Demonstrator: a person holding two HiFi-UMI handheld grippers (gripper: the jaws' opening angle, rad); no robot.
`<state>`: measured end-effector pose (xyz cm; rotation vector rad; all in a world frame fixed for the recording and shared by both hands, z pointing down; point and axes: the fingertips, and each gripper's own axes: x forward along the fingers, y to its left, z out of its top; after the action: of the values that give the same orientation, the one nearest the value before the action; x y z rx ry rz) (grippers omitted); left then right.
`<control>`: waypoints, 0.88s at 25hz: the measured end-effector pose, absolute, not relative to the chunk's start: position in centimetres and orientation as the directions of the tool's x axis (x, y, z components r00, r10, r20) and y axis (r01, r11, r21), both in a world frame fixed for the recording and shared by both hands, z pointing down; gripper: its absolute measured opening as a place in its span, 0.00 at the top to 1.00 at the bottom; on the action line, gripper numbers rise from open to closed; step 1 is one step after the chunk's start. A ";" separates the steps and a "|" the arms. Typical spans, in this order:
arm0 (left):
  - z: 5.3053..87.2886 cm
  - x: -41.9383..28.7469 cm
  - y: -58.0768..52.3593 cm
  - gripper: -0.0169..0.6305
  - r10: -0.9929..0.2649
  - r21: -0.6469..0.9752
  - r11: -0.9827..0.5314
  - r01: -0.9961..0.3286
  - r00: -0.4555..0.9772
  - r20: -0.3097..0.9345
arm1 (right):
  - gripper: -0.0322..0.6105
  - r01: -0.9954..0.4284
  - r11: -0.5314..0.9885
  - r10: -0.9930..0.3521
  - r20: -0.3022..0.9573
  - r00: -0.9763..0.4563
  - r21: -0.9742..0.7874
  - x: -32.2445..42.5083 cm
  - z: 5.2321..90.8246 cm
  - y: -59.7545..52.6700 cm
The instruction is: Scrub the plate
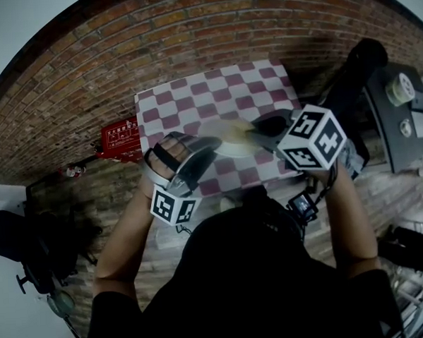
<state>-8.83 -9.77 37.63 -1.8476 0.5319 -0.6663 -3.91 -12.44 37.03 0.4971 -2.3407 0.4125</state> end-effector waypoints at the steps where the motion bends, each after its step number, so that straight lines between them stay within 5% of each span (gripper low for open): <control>1: 37.9 -8.9 -10.2 0.94 -0.641 -0.928 -0.368 -0.065 0.740 0.202 | 0.88 -0.472 0.867 -0.239 0.698 -0.675 -0.159 -3.2 37.6 -12.7; 11: 42.4 -8.5 -14.6 0.94 -0.646 -0.704 -0.637 -0.313 0.715 0.267 | 0.88 -0.665 0.731 -0.356 0.747 -0.561 -0.151 5.5 44.4 -17.0; 22: 48.8 -5.3 -19.3 0.94 -0.614 -0.161 -0.786 -0.597 0.727 0.307 | 0.88 -0.712 0.661 -0.337 0.756 -0.562 -0.235 10.4 49.9 -18.6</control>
<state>-5.29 -19.31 48.80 -2.8717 1.0077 -0.5380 10.39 -18.62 49.89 0.8071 -2.1809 0.6963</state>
